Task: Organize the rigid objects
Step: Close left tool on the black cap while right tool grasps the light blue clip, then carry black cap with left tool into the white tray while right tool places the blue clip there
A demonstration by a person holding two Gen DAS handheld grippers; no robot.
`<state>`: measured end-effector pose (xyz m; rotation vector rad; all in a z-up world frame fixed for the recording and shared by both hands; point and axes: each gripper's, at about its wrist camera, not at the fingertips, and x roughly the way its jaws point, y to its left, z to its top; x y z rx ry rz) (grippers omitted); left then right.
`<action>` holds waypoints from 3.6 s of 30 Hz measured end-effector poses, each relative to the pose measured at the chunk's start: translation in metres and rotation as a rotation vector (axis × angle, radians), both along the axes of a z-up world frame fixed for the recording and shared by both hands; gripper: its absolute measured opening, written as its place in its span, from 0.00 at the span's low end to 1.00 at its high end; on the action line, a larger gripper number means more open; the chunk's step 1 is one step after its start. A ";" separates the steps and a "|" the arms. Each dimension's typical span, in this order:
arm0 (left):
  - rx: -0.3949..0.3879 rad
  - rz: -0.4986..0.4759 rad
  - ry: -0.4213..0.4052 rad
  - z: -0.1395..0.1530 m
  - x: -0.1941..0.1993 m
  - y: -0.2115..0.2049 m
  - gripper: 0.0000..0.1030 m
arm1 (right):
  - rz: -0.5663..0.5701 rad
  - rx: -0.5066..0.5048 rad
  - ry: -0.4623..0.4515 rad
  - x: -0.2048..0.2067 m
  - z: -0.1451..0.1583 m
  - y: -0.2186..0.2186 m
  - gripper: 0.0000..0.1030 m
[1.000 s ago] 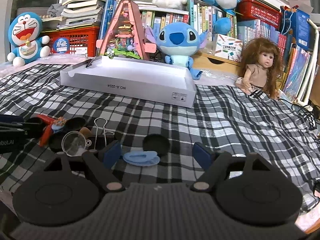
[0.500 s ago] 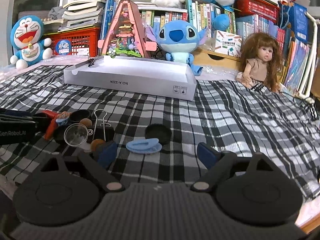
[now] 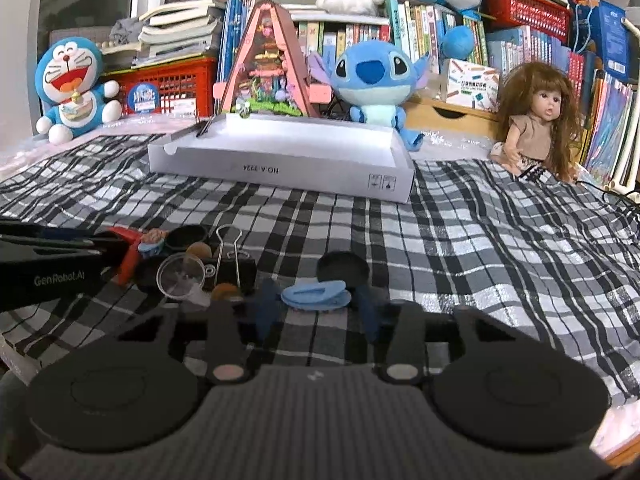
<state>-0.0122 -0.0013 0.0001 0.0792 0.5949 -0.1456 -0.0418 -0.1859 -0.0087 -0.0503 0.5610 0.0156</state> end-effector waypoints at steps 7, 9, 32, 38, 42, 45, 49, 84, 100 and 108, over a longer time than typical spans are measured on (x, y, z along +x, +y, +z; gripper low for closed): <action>-0.019 -0.011 -0.023 0.020 -0.002 -0.001 0.29 | 0.013 0.008 -0.009 -0.003 0.010 -0.004 0.43; -0.021 -0.018 -0.029 0.026 0.001 -0.001 0.29 | 0.013 0.026 -0.010 -0.002 0.016 -0.007 0.43; -0.091 0.003 0.160 0.079 0.167 -0.006 0.29 | -0.055 0.250 0.174 0.143 0.072 -0.065 0.43; -0.100 0.030 0.246 0.066 0.210 -0.016 0.29 | -0.059 0.283 0.274 0.188 0.065 -0.066 0.43; -0.074 0.033 0.273 0.049 0.227 -0.024 0.29 | -0.073 0.262 0.321 0.208 0.056 -0.062 0.43; -0.054 0.037 0.287 0.038 0.234 -0.028 0.29 | -0.085 0.249 0.335 0.216 0.050 -0.060 0.43; -0.038 0.038 0.299 0.028 0.238 -0.030 0.29 | -0.086 0.253 0.348 0.222 0.045 -0.059 0.43; 0.012 0.036 0.291 0.018 0.239 -0.031 0.30 | -0.078 0.170 0.379 0.227 0.026 -0.049 0.48; 0.025 0.041 0.263 0.027 0.227 -0.031 0.71 | -0.054 0.161 0.359 0.221 0.032 -0.048 0.76; -0.020 0.008 0.202 0.046 0.201 -0.023 0.79 | -0.027 0.162 0.296 0.201 0.045 -0.054 0.85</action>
